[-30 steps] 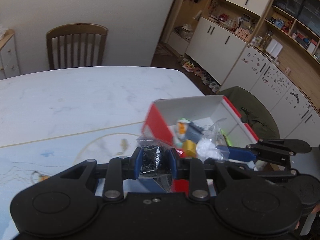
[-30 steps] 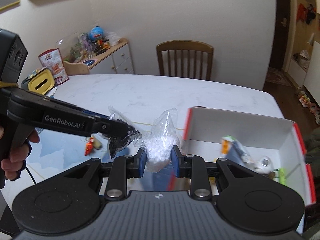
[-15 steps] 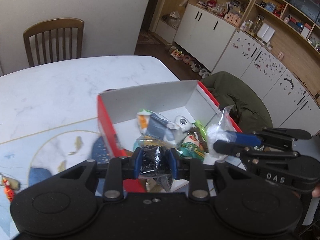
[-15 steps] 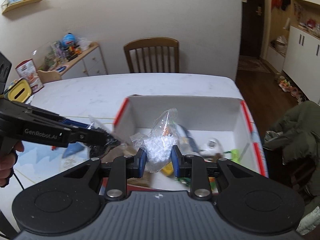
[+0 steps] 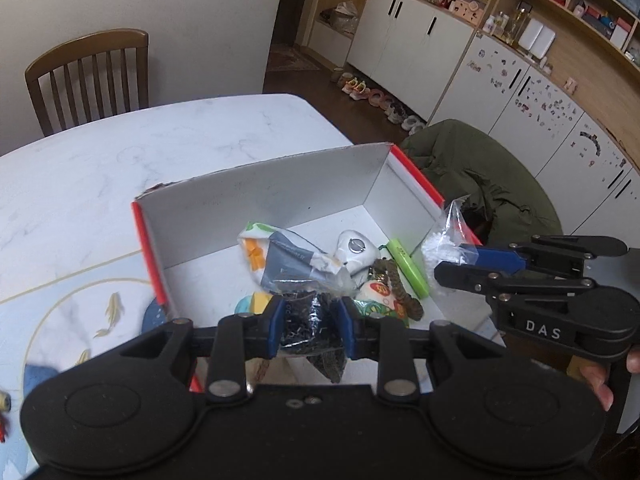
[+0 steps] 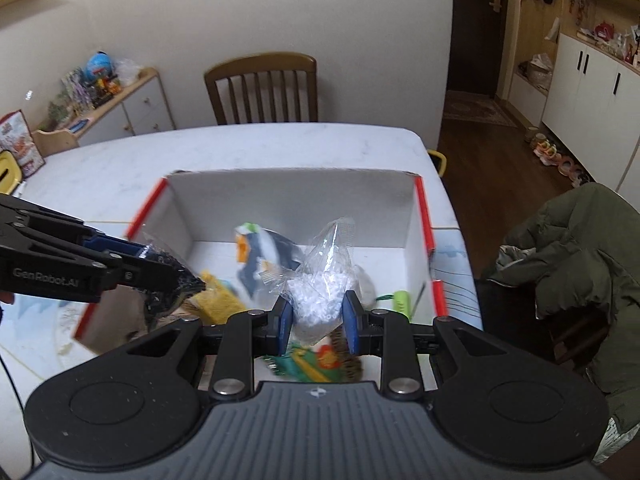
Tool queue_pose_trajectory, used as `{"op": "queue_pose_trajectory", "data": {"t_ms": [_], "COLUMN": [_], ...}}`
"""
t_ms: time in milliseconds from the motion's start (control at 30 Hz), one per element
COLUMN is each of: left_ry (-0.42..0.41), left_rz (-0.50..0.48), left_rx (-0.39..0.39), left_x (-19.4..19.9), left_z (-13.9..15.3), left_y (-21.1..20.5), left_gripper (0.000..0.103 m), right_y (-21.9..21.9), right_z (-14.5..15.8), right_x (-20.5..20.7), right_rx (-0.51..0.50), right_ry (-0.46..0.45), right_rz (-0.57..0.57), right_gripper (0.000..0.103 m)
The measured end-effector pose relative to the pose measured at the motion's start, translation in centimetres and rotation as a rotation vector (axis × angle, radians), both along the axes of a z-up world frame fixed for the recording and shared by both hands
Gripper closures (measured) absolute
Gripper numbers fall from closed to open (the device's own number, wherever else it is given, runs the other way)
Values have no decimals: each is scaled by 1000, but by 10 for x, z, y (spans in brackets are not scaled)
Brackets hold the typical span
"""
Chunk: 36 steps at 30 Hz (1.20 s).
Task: Organize objects
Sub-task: 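Carry the black-bead bag with the left tool while the right tool carries the white-bead bag to the box, then lower the black-bead bag into the box and open the left tool while the right tool releases its bag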
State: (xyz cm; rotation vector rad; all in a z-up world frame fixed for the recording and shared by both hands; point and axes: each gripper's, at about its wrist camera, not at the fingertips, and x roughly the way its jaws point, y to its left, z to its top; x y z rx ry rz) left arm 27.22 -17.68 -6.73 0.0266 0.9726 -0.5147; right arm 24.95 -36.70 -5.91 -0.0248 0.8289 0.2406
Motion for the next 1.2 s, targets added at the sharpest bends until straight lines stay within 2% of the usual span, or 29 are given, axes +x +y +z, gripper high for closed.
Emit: {"op": "queue_pose_trajectory", "data": {"t_ms": [267,700,1033,1200], "left_ry": [23,33,58,55], "left_rz": [33,83,106,93], "left_rx": [47,115,137,148], "left_x": [22,57,65,63], "left_z": [-18,-32,-46,-49], "left_y": [-14,-25,-26,-29], "left_gripper": [75,77,76,73], "right_y": [-8,17,21,20], "right_z": [-22,-49,-63,-63], "right_x": [38,94,111,111], "right_rx": [-19,-41,-40,-39], "right_ry": [34,93,175,176], "right_rz": [-2,49,48,51], "right_gripper": [77,77,77,77]}}
